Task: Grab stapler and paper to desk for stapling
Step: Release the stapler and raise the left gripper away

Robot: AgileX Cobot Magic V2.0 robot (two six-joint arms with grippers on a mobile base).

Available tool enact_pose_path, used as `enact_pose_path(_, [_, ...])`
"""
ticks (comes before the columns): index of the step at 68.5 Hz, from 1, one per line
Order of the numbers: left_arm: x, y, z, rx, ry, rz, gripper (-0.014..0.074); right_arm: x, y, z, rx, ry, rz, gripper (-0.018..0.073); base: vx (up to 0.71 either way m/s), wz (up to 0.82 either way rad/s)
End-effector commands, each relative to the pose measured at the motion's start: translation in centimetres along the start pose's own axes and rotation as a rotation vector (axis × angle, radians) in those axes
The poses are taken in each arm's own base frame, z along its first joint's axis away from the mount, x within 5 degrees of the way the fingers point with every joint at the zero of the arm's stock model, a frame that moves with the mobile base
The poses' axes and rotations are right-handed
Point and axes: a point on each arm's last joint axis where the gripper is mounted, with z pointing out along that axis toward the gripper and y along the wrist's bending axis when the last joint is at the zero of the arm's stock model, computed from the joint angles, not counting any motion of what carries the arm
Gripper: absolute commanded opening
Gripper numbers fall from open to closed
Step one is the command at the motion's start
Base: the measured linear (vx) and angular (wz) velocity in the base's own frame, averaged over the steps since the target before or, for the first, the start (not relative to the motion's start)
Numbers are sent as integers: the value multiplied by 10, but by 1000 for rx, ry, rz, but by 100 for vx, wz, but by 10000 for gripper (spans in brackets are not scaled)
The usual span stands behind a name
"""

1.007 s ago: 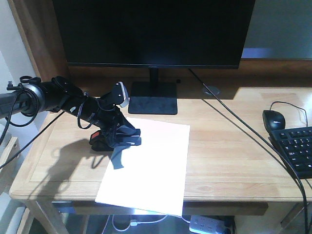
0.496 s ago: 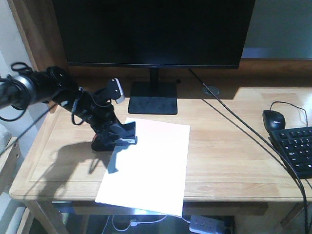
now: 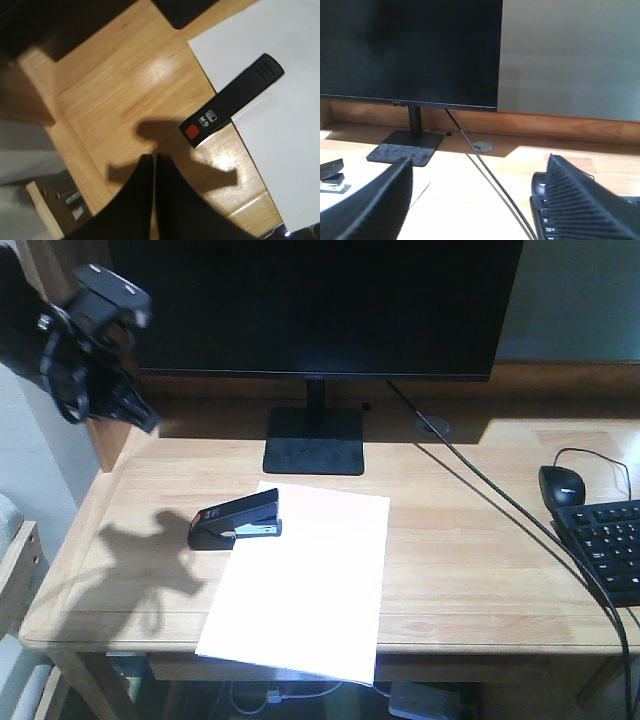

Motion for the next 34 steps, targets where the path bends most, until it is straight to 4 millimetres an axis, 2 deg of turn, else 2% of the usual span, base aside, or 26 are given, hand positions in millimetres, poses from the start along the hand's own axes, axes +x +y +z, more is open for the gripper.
enact_pose_path(1, [-3,4,-60,-105,-136,-150,-6,-13,1,-1,-12,-72,-24,528,0,0])
enact_pose_path(11, [2,2,-103,-139,-250,-297,-6,-13,1,-1,-12,-72,-24,528,0,0])
enact_pose_path(21, [11,-3,-143,-159,-369,-308,-6,-13,1,-1,-12,-72,-24,528,0,0])
enact_pose_path(30, [30,-13,-169,-189,-531,-282,-6,-13,1,-1,-12,-72,-24,528,0,0])
enact_pose_path(34, [41,-18,-172,-193,-582,-289,-6,-13,1,-1,-12,-72,-24,528,0,0])
